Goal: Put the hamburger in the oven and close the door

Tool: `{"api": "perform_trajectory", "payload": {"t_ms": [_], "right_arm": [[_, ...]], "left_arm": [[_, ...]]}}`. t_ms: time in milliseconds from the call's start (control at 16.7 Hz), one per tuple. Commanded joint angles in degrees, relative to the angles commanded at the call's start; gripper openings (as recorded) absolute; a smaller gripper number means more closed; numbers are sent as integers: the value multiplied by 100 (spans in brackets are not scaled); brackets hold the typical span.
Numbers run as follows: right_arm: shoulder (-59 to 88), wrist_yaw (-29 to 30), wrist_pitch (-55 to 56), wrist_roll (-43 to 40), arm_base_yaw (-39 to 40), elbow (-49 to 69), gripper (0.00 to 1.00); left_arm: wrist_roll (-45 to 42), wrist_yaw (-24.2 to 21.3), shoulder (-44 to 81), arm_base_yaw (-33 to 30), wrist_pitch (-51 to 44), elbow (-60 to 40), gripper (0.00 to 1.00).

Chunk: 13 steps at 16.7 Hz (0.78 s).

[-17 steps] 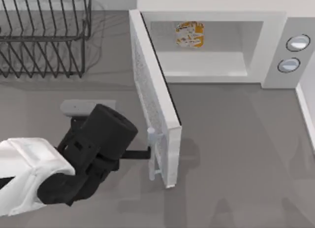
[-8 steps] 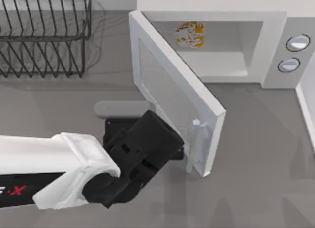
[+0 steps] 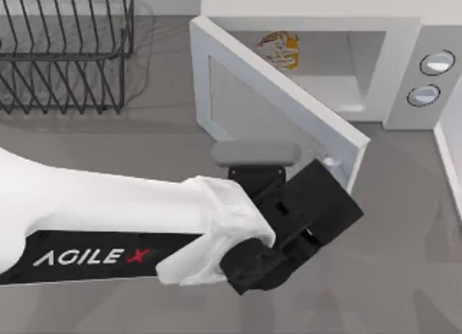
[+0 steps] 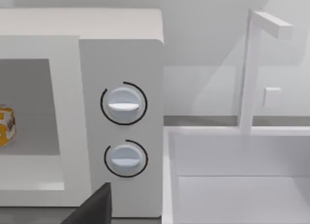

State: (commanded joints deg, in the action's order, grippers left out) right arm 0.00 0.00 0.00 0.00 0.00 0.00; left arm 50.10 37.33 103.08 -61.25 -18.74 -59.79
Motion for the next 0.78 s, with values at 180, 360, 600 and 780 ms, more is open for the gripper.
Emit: {"api": "perform_trajectory", "payload": {"t_ms": [180,360,600,780], "right_arm": [[0,0,0,0,0,0,100],[0,0,0,0,0,0,100],[0,0,0,0,0,0,100],[0,0,0,0,0,0,100]], "left_arm": [[278,122,461,-239,-295,-533,0],[317,141,518,-271,-335,-594,0],[343,139,582,-291,-379,-673,0],[496,193,1047,-483,-715,-1266,0]]}}
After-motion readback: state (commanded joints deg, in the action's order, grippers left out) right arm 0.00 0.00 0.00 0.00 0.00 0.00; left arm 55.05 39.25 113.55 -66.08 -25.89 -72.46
